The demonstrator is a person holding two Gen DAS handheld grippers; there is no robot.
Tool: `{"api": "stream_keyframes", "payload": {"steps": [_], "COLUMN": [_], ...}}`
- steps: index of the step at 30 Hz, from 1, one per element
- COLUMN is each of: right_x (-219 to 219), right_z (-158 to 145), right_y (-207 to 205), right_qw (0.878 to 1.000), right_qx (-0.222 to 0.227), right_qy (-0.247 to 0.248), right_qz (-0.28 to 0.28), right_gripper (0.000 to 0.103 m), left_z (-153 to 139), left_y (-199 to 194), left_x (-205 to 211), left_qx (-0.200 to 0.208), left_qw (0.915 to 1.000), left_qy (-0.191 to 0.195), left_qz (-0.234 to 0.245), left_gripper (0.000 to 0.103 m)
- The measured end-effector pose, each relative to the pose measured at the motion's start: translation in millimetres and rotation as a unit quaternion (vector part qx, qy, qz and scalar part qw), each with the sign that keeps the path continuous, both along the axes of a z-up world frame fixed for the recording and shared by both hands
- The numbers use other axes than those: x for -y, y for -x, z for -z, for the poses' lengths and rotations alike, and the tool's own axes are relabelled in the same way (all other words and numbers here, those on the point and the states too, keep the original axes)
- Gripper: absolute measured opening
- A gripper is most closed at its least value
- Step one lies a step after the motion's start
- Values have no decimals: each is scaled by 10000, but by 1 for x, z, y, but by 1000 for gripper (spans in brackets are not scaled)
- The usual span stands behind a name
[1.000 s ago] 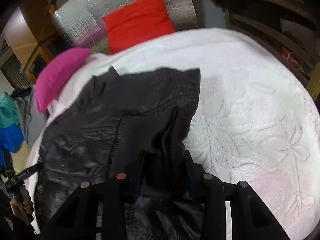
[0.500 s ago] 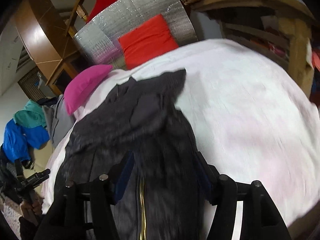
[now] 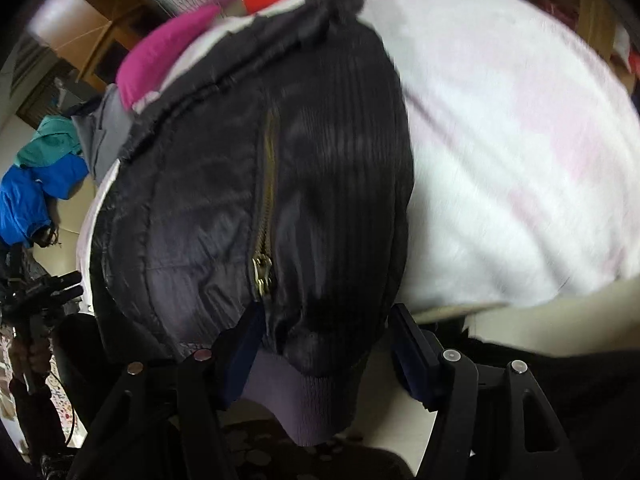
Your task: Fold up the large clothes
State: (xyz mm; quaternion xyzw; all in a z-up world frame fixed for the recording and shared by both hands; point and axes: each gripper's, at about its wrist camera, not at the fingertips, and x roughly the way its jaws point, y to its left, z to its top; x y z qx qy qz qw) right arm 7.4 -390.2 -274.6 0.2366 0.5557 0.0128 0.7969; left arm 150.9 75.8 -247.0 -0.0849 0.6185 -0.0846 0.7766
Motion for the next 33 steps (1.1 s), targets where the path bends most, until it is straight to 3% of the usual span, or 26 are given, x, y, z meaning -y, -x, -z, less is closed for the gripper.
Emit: {"api": "stream_keyframes", "payload": {"steps": [7,12,19,25,26,30,31,33], "right_x": [-9,-13,-3,-11,-15,-27,-30,-35], "right_z": [25,27,38,49,50,40,34,19], "right_y": [-9,-8,-8,-8,-7,-5,-4,0], "right_qw": [9995,9996,9965,9951,9952,9962,9963,9965], "right_qx": [-304,-272,-701,-777,-761,-623,-567,-427], "right_qy": [-31,8,-397,-605,-583,-361,-301,-234], "right_qz": [89,35,206,-82,-202,-490,-571,-685], "right_gripper": [74,76,76,75,65,23,23,21], "left_z": [29,51,60,66,68,72,71,67], "left_y": [-2,11,24,30,32,31,31,32], "left_x": [21,27,36,43,42,22,18,11], "left_qx": [-769,-1192,-1112,-856,-824,-778,-763,-688], "left_qw": [9954,9913,9918,9946,9949,9961,9962,9964], "left_qy": [-322,17,135,213,225,143,162,277], "left_qz": [472,557,610,551,528,400,387,412], "left_gripper": [77,77,77,75,72,35,26,24]}}
